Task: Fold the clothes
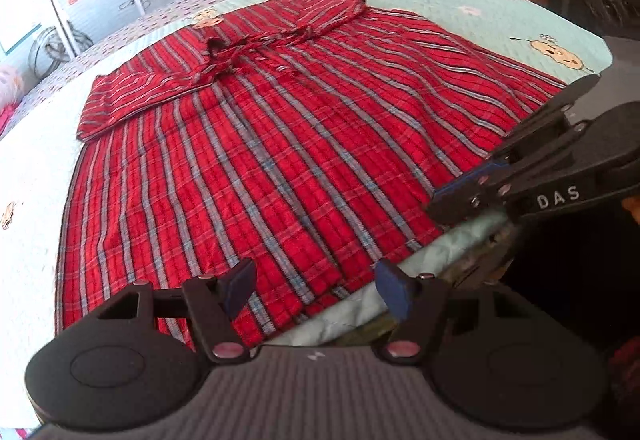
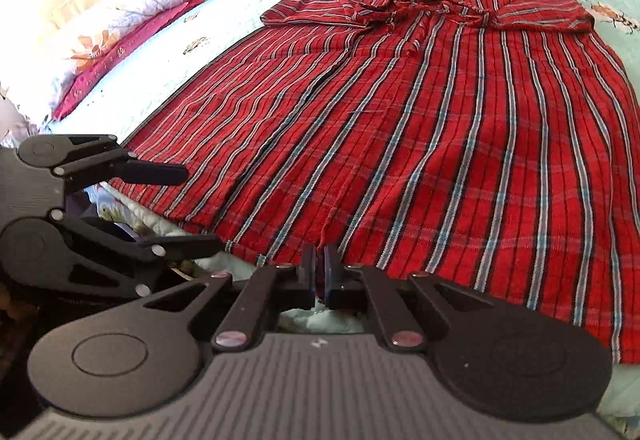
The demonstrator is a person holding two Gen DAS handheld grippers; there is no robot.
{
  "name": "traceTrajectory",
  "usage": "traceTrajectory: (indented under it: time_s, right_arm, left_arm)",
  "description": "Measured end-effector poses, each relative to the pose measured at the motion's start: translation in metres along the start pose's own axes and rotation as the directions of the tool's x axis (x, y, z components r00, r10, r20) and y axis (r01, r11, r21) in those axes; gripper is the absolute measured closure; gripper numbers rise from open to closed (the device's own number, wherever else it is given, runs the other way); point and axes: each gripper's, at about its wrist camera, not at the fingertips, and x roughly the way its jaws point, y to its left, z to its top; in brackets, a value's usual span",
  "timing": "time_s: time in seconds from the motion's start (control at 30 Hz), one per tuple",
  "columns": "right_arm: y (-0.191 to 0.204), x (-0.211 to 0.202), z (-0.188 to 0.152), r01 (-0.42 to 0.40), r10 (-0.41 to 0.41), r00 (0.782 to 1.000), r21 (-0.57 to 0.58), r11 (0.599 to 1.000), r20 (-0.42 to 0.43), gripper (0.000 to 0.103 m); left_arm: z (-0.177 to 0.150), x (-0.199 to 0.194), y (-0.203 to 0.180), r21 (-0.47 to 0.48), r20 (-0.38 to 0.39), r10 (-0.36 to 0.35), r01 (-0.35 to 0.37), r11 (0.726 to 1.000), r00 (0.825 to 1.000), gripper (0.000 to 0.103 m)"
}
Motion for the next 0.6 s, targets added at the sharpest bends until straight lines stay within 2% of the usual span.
traceTrajectory:
  time_s: [0.1, 0.17, 0.33, 0.5, 0.53, 0.6]
  right_arm:
    - [-0.006, -0.008, -0.001, -0.04, 0.04, 0.999, 0.052, 0.998, -0.003, 0.084]
    - [-0.011, -0.015, -0.001, -0.075, 0.075, 0.997, 0.094, 0.993, 0.003, 0.075]
    - [-0.021, -0.037, -0.004, -0.158, 0.145, 0.986, 0.201, 0.967, 0.08, 0.067]
    - [-0.023, -0.05, -0.005, -0.162, 0.142, 0.984, 0.192, 0.968, 0.112, 0.062]
    - [-0.023, -0.05, -0.005, -0.159, 0.14, 0.984, 0.187, 0.969, 0.114, 0.057]
    - [-0.024, -0.051, -0.007, -0.161, 0.14, 0.983, 0.195, 0.968, 0.116, 0.053]
  left_arm:
    - [0.0, 0.002, -0.005, 0.016, 0.007, 0.003, -0.003, 1.0, 1.0, 0.034]
    - [-0.001, 0.002, -0.006, 0.013, 0.012, -0.001, 0.0, 1.0, 1.0, 0.034]
    - [-0.001, 0.004, -0.01, 0.04, 0.031, 0.019, -0.02, 0.999, 0.999, 0.035]
    - [0.0, 0.004, -0.014, 0.072, 0.045, 0.046, -0.05, 0.996, 0.998, 0.035]
    - [0.0, 0.004, -0.014, 0.077, 0.053, 0.052, -0.056, 0.995, 0.997, 0.035]
    - [0.0, 0.005, -0.015, 0.093, 0.052, 0.072, -0.076, 0.993, 0.996, 0.04]
